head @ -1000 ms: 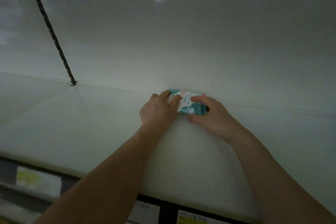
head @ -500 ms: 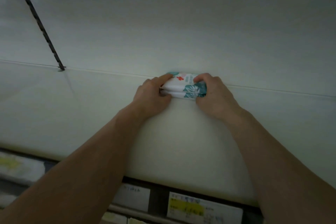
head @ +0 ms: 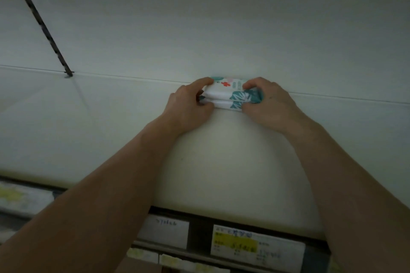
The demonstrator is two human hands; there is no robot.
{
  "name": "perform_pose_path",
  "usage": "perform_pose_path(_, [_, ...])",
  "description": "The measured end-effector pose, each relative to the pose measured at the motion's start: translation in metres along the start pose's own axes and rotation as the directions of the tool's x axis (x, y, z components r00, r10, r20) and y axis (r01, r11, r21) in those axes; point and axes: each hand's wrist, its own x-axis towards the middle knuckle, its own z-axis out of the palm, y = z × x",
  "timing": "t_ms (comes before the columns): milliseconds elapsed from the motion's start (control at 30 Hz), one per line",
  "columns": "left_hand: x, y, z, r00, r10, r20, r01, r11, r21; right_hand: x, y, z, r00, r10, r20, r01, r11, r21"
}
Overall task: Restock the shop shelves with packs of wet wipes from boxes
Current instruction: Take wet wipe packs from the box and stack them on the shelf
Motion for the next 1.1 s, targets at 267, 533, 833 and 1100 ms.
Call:
perform_pose_path(267, [0.003,0.0,0.0,0.999,-0.044,0.0,0.044,0.999,0.006,-0.002,-0.004,0.002,0.993,-0.031,-0.118,0.028,0.999,-0.022])
perform_pose_path(533, [0.001,0.001,0.0,1.0,-0.012,-0.009,0.013,0.994,0.106,-0.005,-0.003,0.005,1.0,-0.025,0.003,0.025,0.995,-0.094])
perform_pose_path(833, [0.001,0.002,0.005,0.972,0.234,0.031,-0.229,0.906,0.357,-0.004,-0.012,0.006,0.961,-0.157,-0.227,0.129,0.983,-0.133])
perform_pose_path(1100, [0.0,0.005,0.007,0.983,0.168,0.073,-0.183,0.892,0.414,-0.006,-0.013,0.012,0.975,-0.115,-0.192,0.086,0.985,-0.151])
